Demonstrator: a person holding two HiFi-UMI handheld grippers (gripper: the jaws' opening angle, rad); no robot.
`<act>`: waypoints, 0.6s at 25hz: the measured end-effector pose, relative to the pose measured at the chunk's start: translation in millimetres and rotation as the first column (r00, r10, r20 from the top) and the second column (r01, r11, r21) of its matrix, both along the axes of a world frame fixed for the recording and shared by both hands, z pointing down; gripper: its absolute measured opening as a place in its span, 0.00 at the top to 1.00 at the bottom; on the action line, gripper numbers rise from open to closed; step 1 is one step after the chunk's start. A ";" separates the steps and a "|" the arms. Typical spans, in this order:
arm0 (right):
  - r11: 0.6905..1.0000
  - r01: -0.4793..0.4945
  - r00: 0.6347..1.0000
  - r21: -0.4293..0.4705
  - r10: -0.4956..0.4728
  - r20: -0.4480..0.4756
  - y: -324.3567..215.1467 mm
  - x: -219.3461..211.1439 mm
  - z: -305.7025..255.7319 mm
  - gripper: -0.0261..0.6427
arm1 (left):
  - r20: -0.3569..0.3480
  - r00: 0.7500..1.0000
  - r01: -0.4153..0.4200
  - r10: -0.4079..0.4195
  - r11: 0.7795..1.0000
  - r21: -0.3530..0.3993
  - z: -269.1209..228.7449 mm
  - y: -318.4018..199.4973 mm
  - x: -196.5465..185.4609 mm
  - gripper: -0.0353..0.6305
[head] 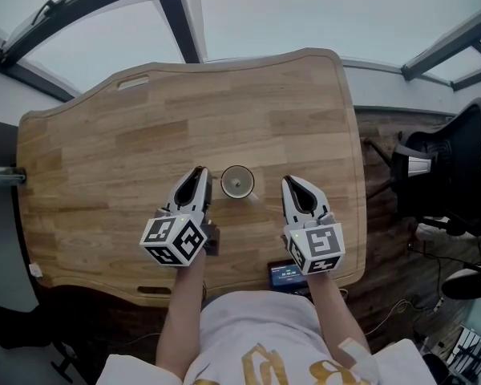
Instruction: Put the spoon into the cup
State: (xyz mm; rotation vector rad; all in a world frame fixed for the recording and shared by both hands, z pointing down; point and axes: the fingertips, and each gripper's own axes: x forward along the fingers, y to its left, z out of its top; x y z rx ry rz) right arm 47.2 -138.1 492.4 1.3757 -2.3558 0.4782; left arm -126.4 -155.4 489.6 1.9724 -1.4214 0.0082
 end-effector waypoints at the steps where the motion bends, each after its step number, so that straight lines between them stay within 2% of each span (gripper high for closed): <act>1: 1.000 0.000 1.000 -0.002 0.000 0.000 -0.5 0.1 0.8 0.92 | 0.000 1.000 -0.001 0.001 1.000 -0.002 1.0 -0.1 0.8 0.87; 15: 1.000 0.003 1.000 -0.021 -0.003 0.011 -8.3 -2.9 9.1 0.92 | -0.012 1.000 -0.011 0.010 1.000 -0.028 12.9 -0.3 6.6 0.87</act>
